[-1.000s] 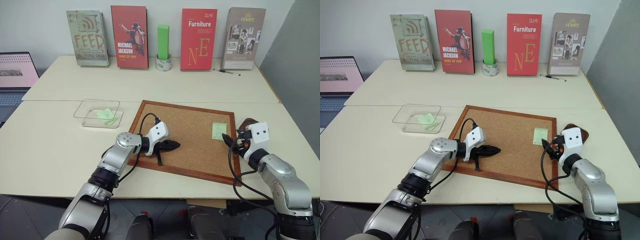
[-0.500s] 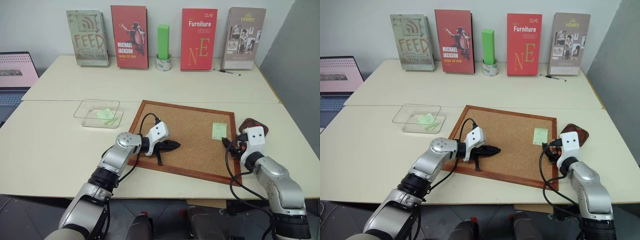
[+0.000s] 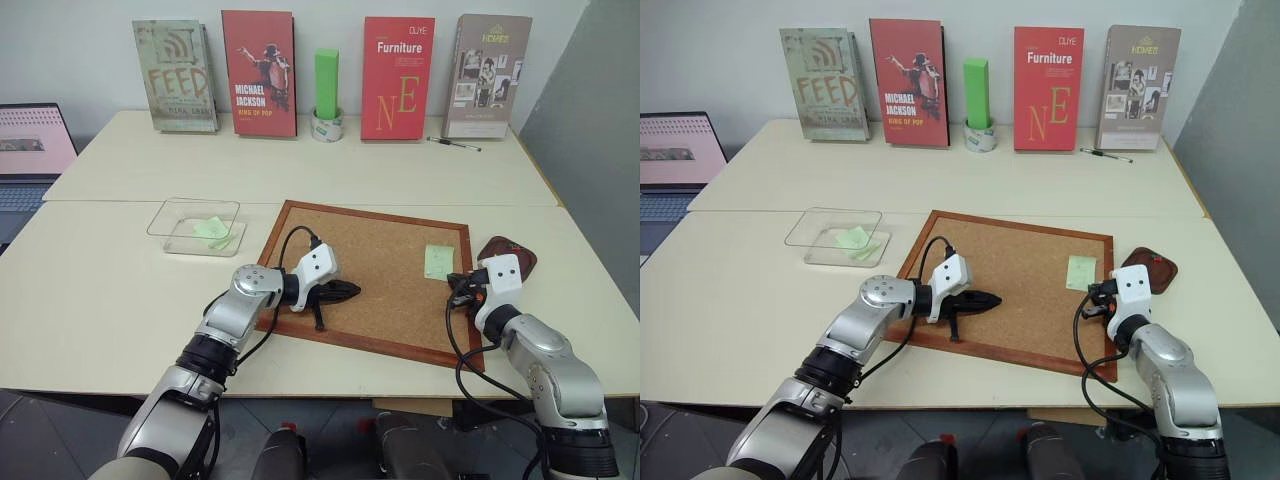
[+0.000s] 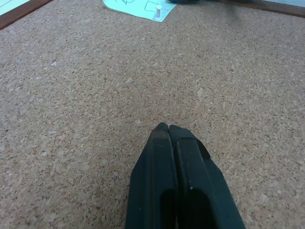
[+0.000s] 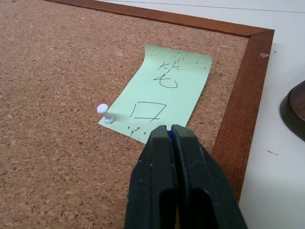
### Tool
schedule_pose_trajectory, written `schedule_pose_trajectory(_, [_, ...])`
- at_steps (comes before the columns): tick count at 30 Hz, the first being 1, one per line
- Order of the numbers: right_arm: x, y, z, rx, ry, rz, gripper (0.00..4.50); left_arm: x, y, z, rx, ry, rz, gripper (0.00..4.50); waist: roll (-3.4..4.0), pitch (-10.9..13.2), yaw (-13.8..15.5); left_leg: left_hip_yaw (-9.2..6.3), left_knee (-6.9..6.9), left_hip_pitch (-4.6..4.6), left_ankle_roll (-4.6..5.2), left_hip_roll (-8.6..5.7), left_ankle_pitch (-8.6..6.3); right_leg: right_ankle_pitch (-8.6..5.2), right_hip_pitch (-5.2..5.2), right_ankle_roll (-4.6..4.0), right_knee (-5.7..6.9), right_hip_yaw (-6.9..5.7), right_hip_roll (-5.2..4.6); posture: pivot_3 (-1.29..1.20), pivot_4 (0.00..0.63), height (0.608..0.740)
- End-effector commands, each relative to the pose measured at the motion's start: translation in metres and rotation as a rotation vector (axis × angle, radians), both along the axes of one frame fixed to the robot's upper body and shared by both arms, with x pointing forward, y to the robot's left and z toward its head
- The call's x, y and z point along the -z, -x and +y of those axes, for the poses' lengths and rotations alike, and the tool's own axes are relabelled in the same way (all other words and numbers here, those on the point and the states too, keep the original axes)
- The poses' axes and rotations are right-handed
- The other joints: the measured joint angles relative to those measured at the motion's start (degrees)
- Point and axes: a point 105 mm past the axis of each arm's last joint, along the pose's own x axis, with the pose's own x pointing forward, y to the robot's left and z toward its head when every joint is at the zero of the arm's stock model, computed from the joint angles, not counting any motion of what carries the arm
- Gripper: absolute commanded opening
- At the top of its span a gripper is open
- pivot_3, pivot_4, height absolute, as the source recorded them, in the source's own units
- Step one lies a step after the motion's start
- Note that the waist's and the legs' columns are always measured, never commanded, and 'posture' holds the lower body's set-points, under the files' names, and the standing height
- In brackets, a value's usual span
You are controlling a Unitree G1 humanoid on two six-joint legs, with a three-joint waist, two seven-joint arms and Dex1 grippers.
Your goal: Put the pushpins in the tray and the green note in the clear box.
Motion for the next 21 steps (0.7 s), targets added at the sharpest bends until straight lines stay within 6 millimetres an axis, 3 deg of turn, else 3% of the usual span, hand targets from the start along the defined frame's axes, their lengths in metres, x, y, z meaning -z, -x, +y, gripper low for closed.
schedule_pose_trajectory(1, [-0.023, 0.0, -0.003, 0.005, 0.006, -0.086, 0.01, 0.021, -0.001, 0.013, -0.044, -0.083, 0.048, 0.0, 0.0, 0.0, 0.0, 0.0, -0.03, -0.01, 0.0, 0.0, 0.0, 0.0, 0.0, 0.0, -0.06, 0.0, 0.0, 0.0, 0.15, 0.74])
schedule_pose_trajectory(11, [-0.047, 0.004, 0.0, 0.003, -0.022, -0.156, 0.01, 0.023, 0.001, 0.016, -0.045, -0.101, 0.057, 0.0, 0.02, 0.01, 0.03, 0.0, -0.13, -0.3, 0.0, 0.02, 0.0, 0.03, -0.1, 0.04, -0.33, -0.03, 0.0, 0.0, 0.15, 0.74])
schedule_pose_trajectory(21, [-0.064, 0.002, -0.011, 0.054, -0.009, -0.198, 0.01, 0.025, 0.001, 0.016, -0.042, -0.11, 0.061, 0.0, 0.01, 0.0, 0.01, -0.01, -0.16, -0.29, 0.0, 0.03, 0.0, 0.03, -0.09, 0.04, -0.37, -0.05, 0.0, 0.0, 0.15, 0.74])
